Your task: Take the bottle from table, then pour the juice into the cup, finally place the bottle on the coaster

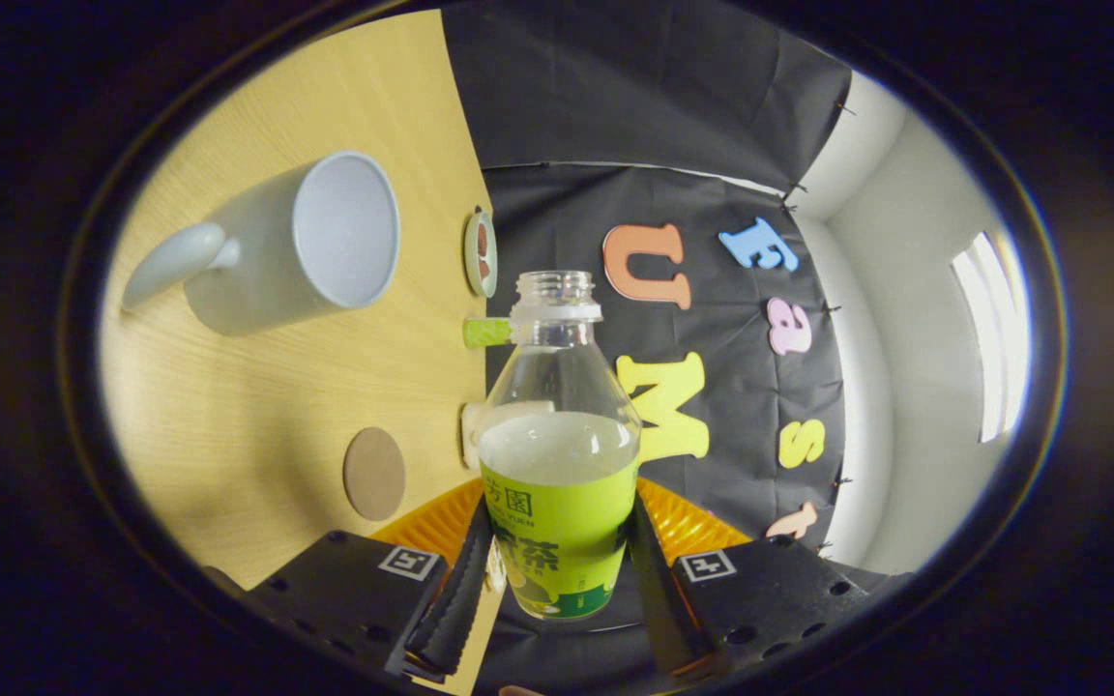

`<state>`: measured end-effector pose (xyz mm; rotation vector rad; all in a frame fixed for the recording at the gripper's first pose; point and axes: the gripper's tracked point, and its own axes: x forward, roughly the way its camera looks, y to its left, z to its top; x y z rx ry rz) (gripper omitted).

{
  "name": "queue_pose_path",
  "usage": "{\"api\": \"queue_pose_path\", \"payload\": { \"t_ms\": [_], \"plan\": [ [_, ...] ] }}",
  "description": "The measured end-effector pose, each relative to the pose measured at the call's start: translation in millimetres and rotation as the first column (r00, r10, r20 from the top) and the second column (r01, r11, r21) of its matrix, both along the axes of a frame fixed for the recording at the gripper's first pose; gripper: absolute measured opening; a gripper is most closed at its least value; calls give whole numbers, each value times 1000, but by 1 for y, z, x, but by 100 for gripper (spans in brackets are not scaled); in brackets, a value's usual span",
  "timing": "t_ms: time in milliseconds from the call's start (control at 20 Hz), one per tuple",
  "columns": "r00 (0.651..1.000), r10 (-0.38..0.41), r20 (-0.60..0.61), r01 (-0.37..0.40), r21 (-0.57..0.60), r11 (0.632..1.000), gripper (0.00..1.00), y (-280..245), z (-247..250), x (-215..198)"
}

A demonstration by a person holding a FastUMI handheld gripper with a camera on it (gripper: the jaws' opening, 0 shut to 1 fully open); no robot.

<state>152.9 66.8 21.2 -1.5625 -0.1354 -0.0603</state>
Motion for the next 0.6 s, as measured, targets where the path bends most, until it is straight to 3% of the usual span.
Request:
{"api": "queue_pose_path", "payload": {
  "t_ms": [600],
  "plan": [
    [998,16,54,-5,-193,981,75,5,18,-4]
  ]
}}
